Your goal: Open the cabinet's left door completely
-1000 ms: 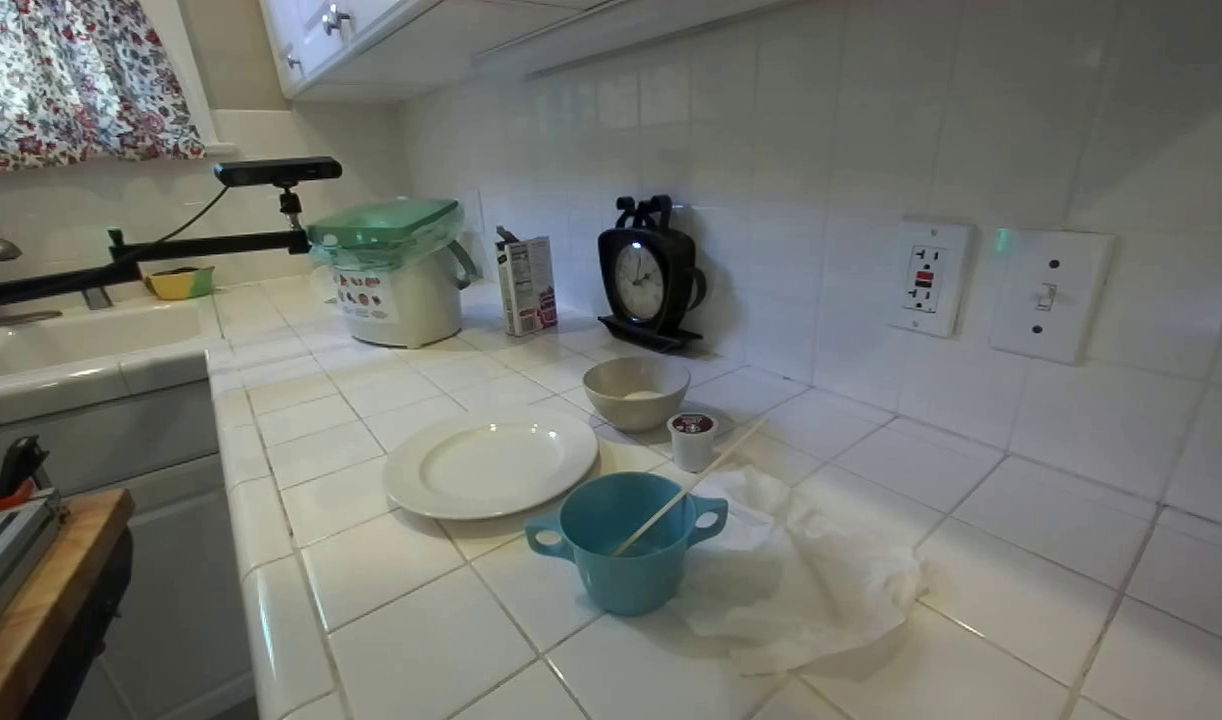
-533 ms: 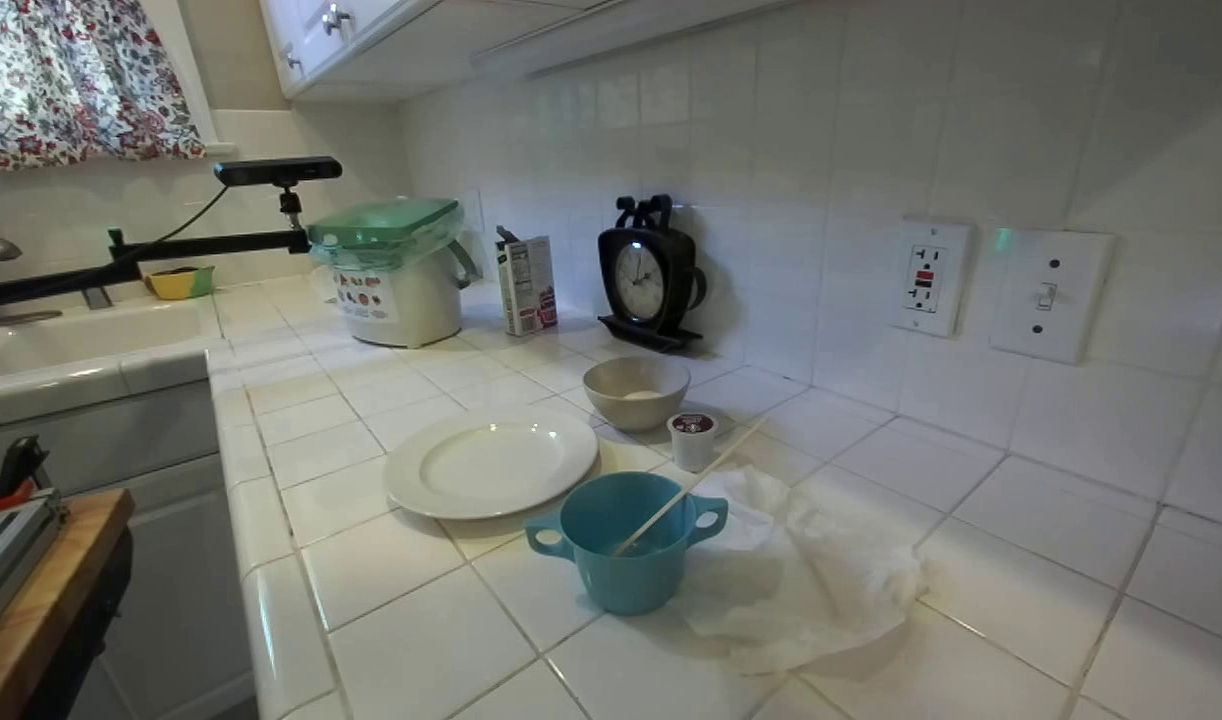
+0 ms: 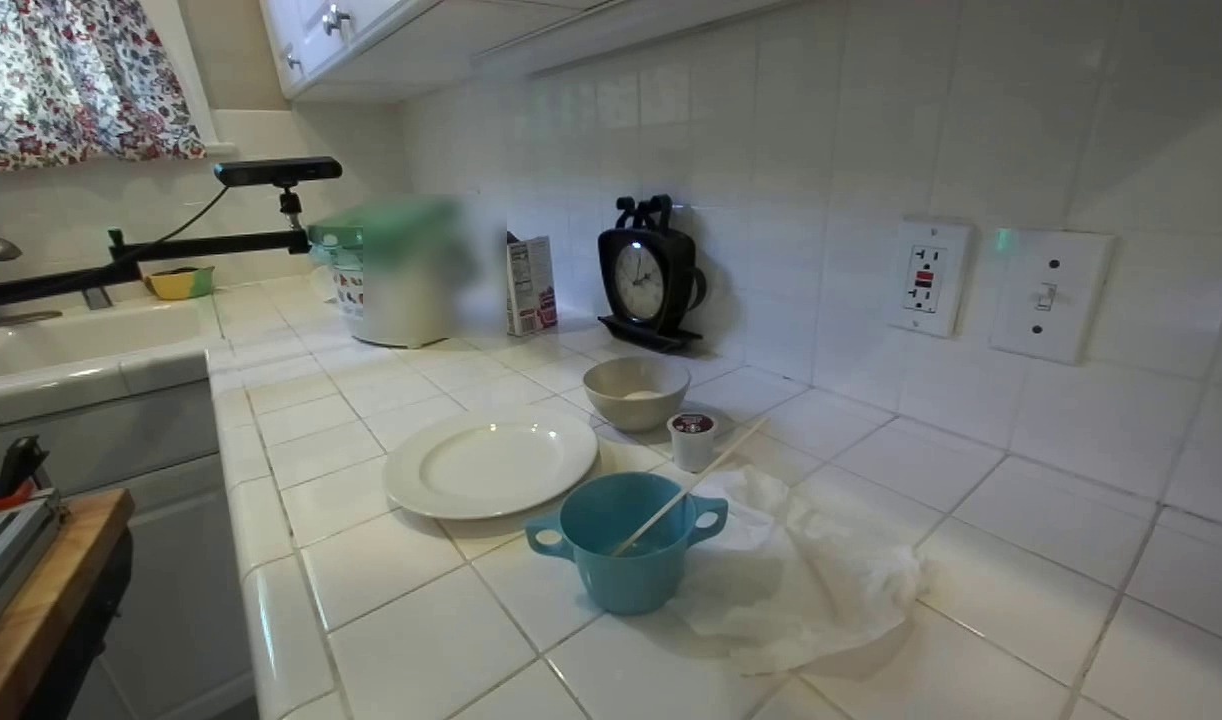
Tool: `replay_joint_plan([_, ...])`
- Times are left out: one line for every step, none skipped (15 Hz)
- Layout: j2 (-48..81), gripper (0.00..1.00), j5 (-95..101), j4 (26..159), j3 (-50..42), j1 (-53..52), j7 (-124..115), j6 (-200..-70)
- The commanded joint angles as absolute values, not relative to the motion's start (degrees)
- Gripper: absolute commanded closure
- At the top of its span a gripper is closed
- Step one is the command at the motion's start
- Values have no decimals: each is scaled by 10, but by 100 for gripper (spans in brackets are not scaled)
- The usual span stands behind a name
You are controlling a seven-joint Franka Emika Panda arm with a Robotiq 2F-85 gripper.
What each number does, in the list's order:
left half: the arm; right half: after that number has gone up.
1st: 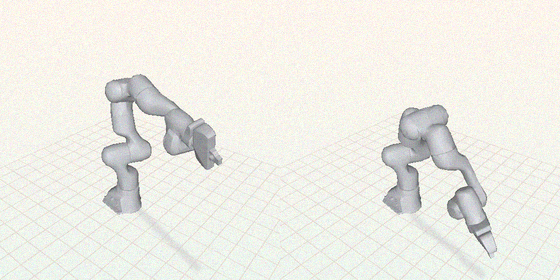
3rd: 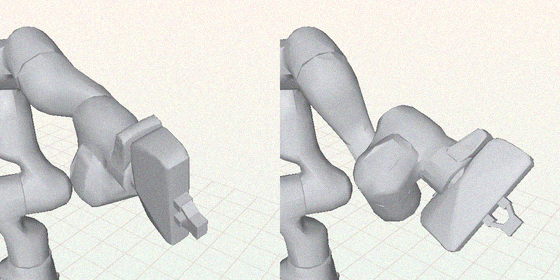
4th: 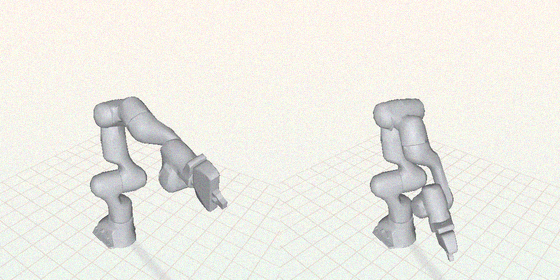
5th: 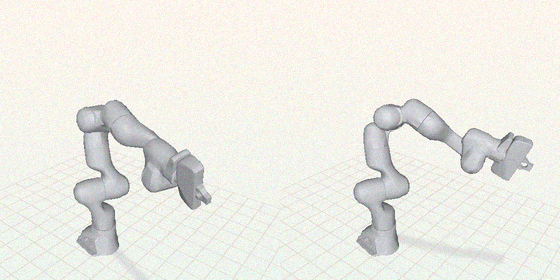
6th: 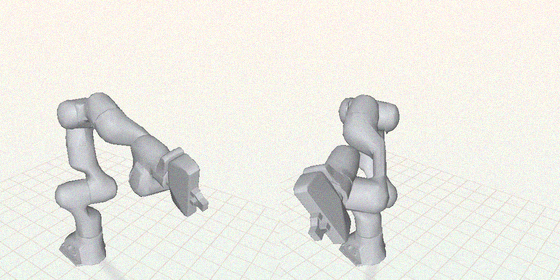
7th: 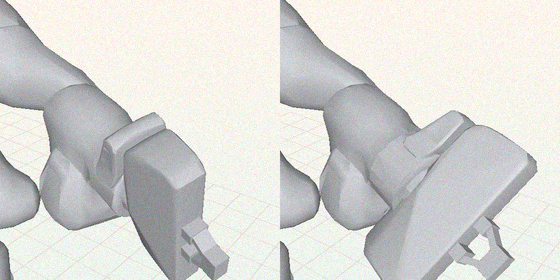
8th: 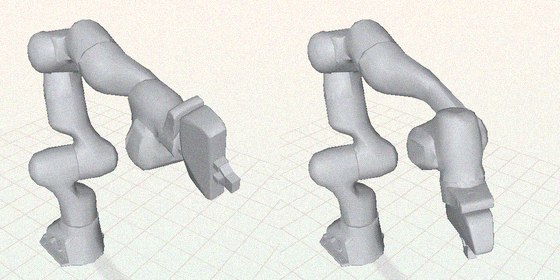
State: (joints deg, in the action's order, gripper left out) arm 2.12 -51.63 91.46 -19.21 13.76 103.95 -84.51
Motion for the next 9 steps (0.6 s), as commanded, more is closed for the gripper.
replay_joint_plan([35,41,-536,894,-179,152,1059,-834])
replay_joint_plan([33,55,-536,895,-179,152,1060,-835])
replay_joint_plan([33,60,-534,895,-178,152,1060,-836])
replay_joint_plan([33,67,-536,893,-178,152,1060,-838])
replay_joint_plan([34,68,-536,891,-178,153,1060,-842])
replay_joint_plan([37,70,-540,888,-178,155,1063,-841])
replay_joint_plan([41,72,-544,884,-178,157,1064,-837])
replay_joint_plan([44,65,-546,883,-177,158,1063,-836])
replay_joint_plan([45,62,-549,882,-177,159,1064,-833])
